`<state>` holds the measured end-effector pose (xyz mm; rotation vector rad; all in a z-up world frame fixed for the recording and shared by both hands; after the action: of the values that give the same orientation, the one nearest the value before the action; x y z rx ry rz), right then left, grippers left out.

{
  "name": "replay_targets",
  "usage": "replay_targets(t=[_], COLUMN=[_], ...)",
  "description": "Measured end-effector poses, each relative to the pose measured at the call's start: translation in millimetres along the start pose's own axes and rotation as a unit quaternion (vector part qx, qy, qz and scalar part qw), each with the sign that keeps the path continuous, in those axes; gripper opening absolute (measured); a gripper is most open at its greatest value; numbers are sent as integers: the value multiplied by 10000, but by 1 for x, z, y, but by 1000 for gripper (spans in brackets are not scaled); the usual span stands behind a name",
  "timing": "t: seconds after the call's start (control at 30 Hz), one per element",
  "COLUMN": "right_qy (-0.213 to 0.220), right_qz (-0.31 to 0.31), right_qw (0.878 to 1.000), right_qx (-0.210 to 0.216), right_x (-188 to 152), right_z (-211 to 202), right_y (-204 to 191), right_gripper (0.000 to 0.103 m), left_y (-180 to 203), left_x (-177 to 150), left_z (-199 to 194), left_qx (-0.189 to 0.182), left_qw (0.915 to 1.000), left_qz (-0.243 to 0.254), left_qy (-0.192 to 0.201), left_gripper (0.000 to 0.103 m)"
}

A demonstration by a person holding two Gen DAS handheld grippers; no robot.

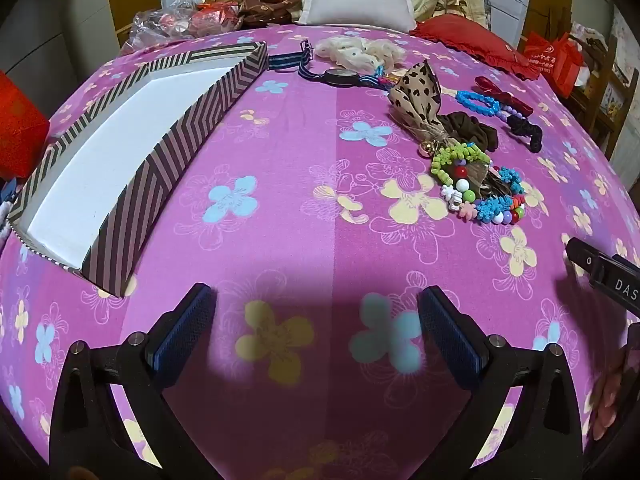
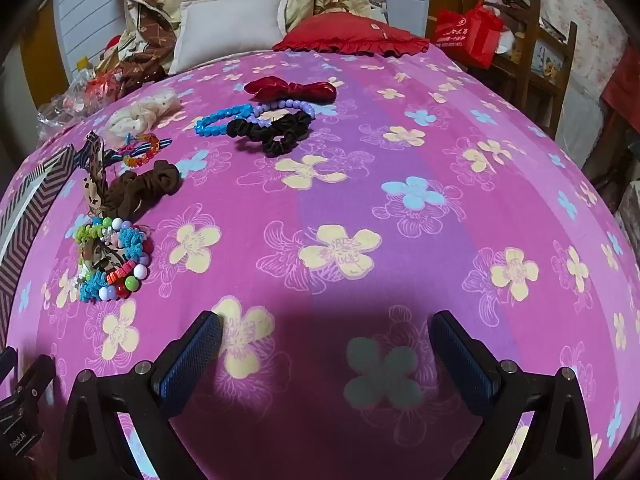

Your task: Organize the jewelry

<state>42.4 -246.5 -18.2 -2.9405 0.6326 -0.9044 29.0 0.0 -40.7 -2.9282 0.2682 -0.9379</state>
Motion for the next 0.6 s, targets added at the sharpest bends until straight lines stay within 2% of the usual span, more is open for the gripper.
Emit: replay_targets(t=[0.37, 0.5, 0.6], right_qy=[24, 19, 23], right_qz=[4, -2, 1], right_qw=[10000, 10000, 10000], right_qx=[6, 6, 8], right_x=[-1, -1, -1], right_z=[-1, -1, -2], right_y=[1, 0, 1], right_gripper=[103, 103, 103], left_y=[1, -6, -35], left_x=[0, -8, -4], left_z=[-1, -21, -55], left_qx=[-10, 117, 133], left_qw=[9999, 9991, 9991], left_qz=[129, 412, 326], left_qy=[-31, -79, 240], left_gripper=[102, 83, 83])
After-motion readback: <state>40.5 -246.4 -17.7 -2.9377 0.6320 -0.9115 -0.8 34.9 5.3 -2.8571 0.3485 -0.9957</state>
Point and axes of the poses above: each gripper's, at about its wrist camera, not at the fingertips, and z roughly the way its jaws point, y to its right, x to its top, the point moved 5 cm from there along z, roughly the way its jaws point, and after that the axes turned 12 degrees about z, right-handed, at the moved point
